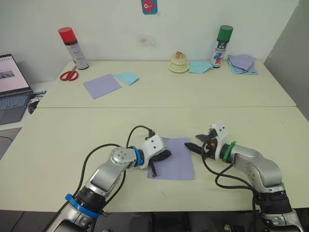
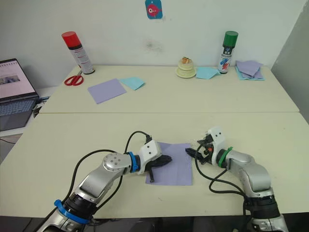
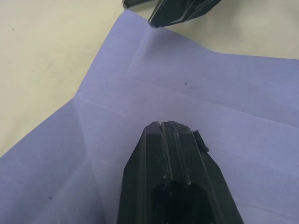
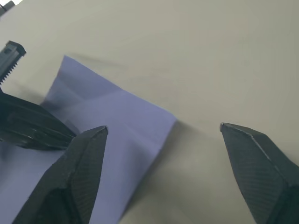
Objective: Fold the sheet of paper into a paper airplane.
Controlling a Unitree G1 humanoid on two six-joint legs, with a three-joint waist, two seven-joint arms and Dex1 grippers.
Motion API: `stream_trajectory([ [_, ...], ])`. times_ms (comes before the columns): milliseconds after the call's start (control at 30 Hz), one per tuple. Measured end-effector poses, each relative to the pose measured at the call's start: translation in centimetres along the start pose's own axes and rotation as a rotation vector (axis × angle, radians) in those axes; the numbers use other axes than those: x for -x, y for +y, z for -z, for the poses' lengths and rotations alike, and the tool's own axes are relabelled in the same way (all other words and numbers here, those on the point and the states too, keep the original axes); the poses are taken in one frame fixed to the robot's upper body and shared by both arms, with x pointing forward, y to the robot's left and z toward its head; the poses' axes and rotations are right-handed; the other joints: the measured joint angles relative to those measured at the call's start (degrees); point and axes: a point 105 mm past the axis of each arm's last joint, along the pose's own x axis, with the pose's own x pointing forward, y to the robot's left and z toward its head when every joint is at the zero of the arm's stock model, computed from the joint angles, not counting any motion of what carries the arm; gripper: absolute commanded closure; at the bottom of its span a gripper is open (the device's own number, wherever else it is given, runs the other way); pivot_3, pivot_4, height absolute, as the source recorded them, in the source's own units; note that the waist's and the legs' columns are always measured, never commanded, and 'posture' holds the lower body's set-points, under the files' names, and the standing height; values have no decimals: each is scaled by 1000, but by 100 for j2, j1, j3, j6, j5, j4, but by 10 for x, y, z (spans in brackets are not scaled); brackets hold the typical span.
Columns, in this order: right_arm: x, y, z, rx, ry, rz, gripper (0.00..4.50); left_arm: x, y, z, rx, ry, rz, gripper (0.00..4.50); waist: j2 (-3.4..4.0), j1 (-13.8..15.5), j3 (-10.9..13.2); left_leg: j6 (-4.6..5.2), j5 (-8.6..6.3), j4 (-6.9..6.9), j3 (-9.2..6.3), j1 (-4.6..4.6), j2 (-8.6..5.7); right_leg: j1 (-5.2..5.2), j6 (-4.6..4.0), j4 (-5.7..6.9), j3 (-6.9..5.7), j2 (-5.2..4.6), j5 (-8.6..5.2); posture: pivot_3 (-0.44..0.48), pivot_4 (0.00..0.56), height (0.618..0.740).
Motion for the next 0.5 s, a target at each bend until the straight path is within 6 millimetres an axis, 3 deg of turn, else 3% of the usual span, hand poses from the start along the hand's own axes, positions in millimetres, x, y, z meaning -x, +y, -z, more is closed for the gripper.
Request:
stream_trajectory([
  [33,-2,1,-3,5,-2,0,640,0,0,0,0,0,1,4500,0,1,0,0,0,0,-1,0,-1,0,0,0,-1,0,0,0,150,740],
  [133,-5,3,-6,17,-5,-7,1257,-1,0,0,-4,-3,3,4500,0,4,0,0,0,0,-3,0,-1,-2,1,-2,-4,0,-1,0,150,740],
  [433,-5,5,-7,48,-3,-30,4478,-1,2,-1,-13,-1,4,4500,0,3,0,0,0,0,-1,-1,-1,-1,2,-2,-3,0,-1,0,150,740],
  [500,-4,5,-7,52,-3,-28,4478,-1,2,-1,-14,0,4,4500,0,3,0,0,0,1,-2,-1,-1,-1,2,-2,-3,0,-1,0,150,740],
])
